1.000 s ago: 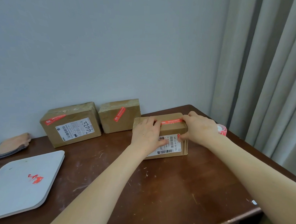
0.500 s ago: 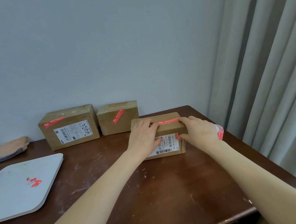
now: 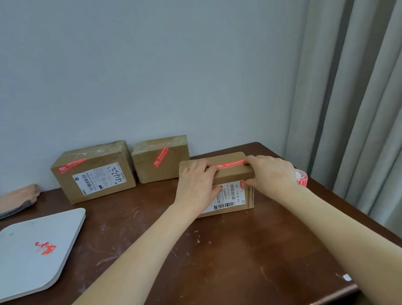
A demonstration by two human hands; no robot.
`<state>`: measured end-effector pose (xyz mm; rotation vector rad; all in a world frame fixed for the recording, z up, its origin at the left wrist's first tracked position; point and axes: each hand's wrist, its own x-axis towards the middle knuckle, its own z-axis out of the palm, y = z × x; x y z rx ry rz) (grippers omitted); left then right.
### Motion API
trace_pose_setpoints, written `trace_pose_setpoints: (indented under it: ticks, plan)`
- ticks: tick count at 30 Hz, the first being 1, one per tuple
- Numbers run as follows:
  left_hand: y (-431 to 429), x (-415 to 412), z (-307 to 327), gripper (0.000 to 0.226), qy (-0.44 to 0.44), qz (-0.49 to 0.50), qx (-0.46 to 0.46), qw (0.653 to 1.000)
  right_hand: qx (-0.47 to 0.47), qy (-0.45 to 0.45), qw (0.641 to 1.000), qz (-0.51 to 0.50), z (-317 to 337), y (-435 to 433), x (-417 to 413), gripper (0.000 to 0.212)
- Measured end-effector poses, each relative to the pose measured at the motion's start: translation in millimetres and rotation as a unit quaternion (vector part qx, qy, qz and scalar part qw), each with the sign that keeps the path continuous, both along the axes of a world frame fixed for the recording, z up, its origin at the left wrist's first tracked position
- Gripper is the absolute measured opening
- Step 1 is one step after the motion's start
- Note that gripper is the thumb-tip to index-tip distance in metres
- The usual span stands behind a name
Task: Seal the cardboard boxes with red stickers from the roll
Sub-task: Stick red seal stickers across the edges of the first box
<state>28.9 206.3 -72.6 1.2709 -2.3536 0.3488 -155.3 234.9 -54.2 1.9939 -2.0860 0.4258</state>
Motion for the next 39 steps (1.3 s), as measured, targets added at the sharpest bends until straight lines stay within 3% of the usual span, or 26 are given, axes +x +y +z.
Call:
trace_pose_setpoints:
  ticks: [7,13,16,22,31,39]
  plan:
    - [-4,1,2,0.052,0.005,-0.005,0.019,1.0,0.006,-0.004,1.0,-0.003,1,-1,-1,0.052]
    - [-13,3,5,0.061,0.012,-0.012,0.042,0.999,0.019,-0.032,0.999,0.028,0,-2,-3,0.082]
    - [-16,-1,10,0.072,-0.007,0.009,0.065,0.998,0.03,-0.02,0.999,0.026,3,-6,-3,0.076]
    - [-18,-7,9,0.068,-0.049,0.037,0.042,0.997,0.03,-0.018,0.999,0.017,1,-9,0,0.071]
    - [-19,-7,7,0.067,-0.049,0.034,0.024,0.998,0.043,-0.033,0.998,0.01,2,-14,-2,0.073]
    - [-14,-2,6,0.056,-0.016,0.008,0.022,1.0,-0.012,-0.024,1.0,0.011,-6,-8,-6,0.064]
